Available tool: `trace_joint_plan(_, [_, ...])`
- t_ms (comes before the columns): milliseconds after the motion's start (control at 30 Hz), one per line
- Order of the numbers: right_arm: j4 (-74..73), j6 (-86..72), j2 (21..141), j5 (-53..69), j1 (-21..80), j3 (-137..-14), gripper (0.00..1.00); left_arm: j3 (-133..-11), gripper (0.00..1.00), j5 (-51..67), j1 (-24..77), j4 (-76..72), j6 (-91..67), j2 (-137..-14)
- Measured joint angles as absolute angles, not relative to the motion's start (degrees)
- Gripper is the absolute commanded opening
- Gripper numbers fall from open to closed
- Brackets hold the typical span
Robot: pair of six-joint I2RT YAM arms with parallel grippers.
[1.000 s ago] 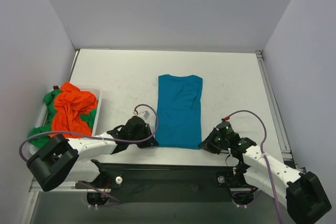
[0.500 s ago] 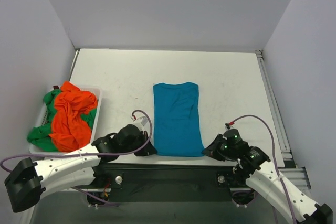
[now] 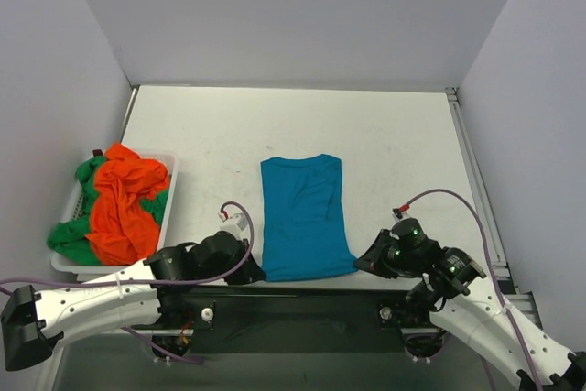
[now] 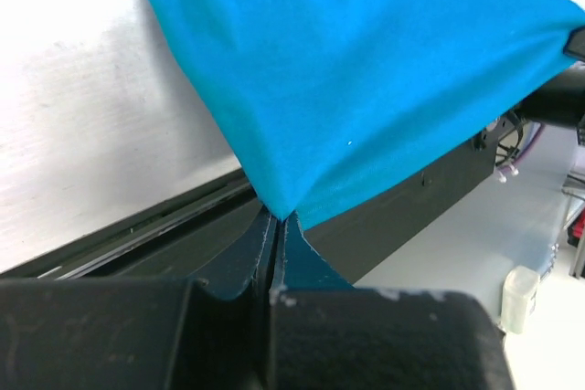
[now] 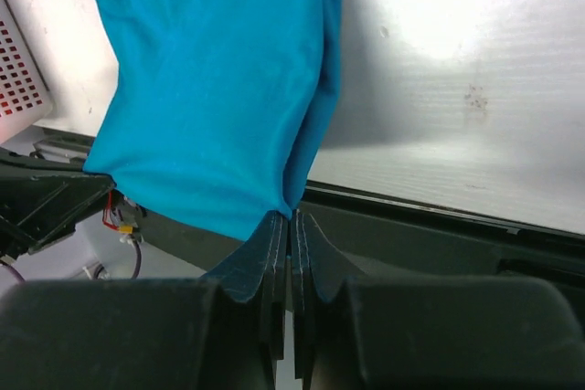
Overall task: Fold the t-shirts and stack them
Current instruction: Fold the long partially folded tshirt into a neat square
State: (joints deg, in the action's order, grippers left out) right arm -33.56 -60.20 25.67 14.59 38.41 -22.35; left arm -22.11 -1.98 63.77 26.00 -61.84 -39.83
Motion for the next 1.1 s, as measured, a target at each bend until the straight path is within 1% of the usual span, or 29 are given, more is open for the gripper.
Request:
trace_joint_plan(167, [-32.5,-57.7,35.3,11.8,38.4,-28.6,0.0,-27.0,0.0,-3.2,61.6,26.2,-59.9,-44.7])
trace_joint_plan(433, [-29.1,-52.9,53.0,9.0,36.9,-40.7,0.0,-36.3,0.0,0.7,49.0,23.2,-54.0,-55.4])
trace_joint_plan(767, [-25.0,-47.2,70.6,12.4,25.6,-55.9,0.0,-48.1,0.0,10.2,35.0,16.6,-49.6,-70.0])
trace_joint_plan(1100, [-24.1,-43.2,87.6,18.0,18.1,-71.7,0.0,-61.3,0.0,15.9,27.4,11.9,-48.8,-85.2])
